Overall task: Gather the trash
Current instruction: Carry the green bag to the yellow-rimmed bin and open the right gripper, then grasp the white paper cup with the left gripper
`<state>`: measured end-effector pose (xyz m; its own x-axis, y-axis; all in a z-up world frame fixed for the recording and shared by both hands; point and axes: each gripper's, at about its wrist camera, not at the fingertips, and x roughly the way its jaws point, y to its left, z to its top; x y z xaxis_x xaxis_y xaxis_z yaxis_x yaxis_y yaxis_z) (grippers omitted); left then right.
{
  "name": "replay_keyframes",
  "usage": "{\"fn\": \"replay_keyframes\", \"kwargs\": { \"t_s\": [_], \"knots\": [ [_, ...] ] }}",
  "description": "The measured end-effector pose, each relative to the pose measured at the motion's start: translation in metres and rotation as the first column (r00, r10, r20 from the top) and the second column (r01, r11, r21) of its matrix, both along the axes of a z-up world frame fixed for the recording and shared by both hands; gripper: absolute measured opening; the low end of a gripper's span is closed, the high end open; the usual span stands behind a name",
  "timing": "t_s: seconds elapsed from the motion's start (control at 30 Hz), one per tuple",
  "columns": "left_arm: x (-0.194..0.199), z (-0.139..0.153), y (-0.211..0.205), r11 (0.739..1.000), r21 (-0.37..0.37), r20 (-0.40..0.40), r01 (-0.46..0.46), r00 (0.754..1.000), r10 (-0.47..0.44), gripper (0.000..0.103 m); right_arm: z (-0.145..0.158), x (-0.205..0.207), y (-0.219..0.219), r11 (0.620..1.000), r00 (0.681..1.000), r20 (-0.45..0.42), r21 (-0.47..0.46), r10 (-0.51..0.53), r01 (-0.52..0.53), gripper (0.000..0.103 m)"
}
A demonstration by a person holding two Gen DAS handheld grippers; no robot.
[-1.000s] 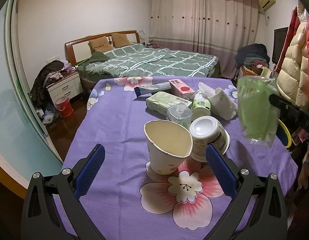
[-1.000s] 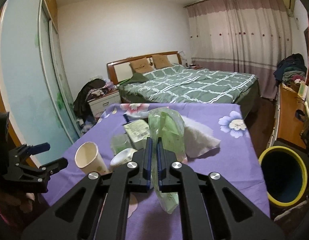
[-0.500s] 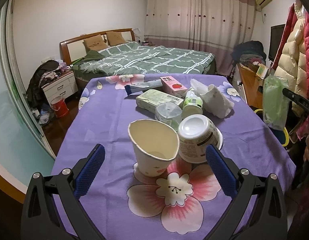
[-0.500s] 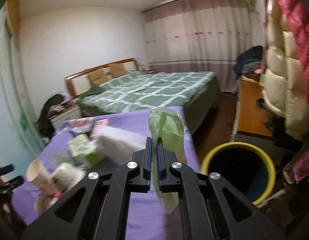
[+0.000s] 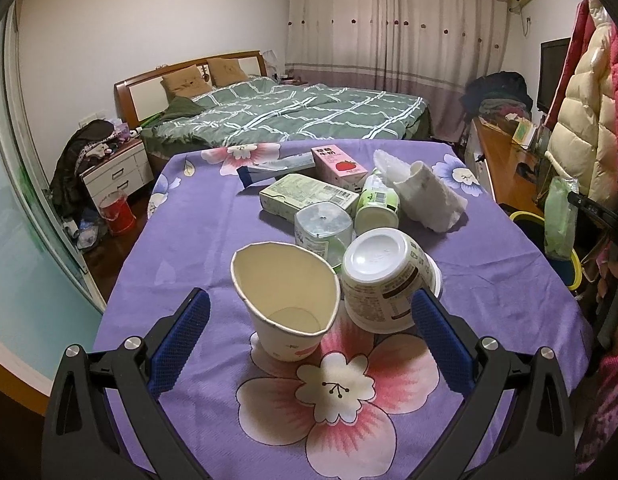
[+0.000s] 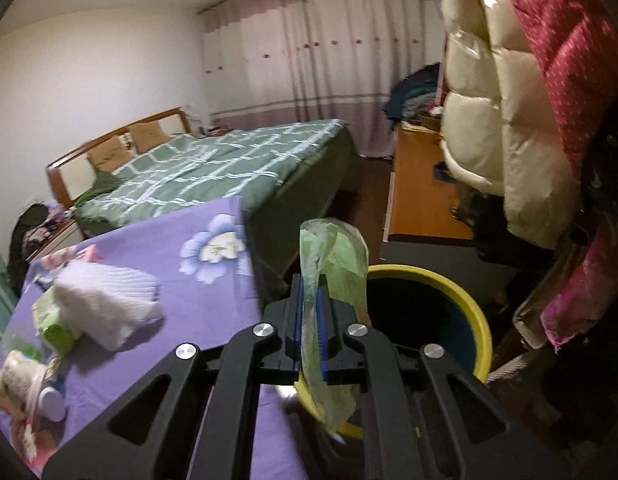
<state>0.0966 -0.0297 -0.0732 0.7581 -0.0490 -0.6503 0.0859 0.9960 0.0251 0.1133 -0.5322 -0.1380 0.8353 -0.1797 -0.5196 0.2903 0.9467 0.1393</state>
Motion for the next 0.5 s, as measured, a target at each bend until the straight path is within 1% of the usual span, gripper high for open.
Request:
{"fn": "replay_keyframes", "kwargs": {
  "t_s": [0.03, 0.1, 0.17, 0.27, 0.33, 0.37, 0.4, 0.5],
  "knots": [
    [0.000, 0.000, 0.001, 1.000, 0.000, -0.002, -0.001, 1.000, 0.001, 0.099, -0.002, 0.000, -0.004, 1.000, 1.000, -0.007, -0.001, -0.017, 0.017, 0.011],
    [0.002, -0.002, 0.001, 1.000, -0.001, -0.005, -0.003, 1.000, 0.003, 0.099, -0.004, 0.004, -0.008, 0.999, 0.999, -0.020, -0.003, -0.044, 0.044, 0.018],
    [0.004, -0.003, 0.001, 1.000, -0.002, -0.009, -0.004, 1.000, 0.004, 0.099, -0.006, 0.005, -0.012, 0.998, 0.998, -0.024, 0.011, -0.065, 0.065, 0.019],
    [0.005, -0.005, 0.003, 1.000, -0.002, -0.015, -0.006, 1.000, 0.006, 0.099, -0.008, 0.002, -0.006, 0.998, 0.998, -0.017, 0.017, -0.067, 0.067, 0.020],
    [0.008, -0.007, 0.004, 1.000, 0.001, -0.019, -0.008, 1.000, 0.008, 0.099, -0.008, 0.002, -0.001, 0.998, 0.998, -0.004, 0.021, -0.062, 0.062, 0.022],
    [0.009, -0.009, 0.004, 1.000, 0.002, -0.022, -0.010, 1.000, 0.010, 0.099, -0.008, 0.002, 0.004, 0.998, 0.998, 0.000, 0.019, -0.058, 0.058, 0.025],
    [0.011, -0.011, 0.004, 1.000, 0.001, -0.026, -0.011, 1.000, 0.011, 0.099, -0.008, 0.002, 0.009, 0.999, 0.999, 0.007, 0.010, -0.053, 0.053, 0.028],
    [0.017, -0.018, 0.009, 1.000, -0.012, -0.045, -0.019, 0.999, 0.018, 0.099, -0.009, 0.003, 0.021, 0.999, 0.999, 0.021, -0.014, -0.042, 0.042, 0.028]
  ]
}}
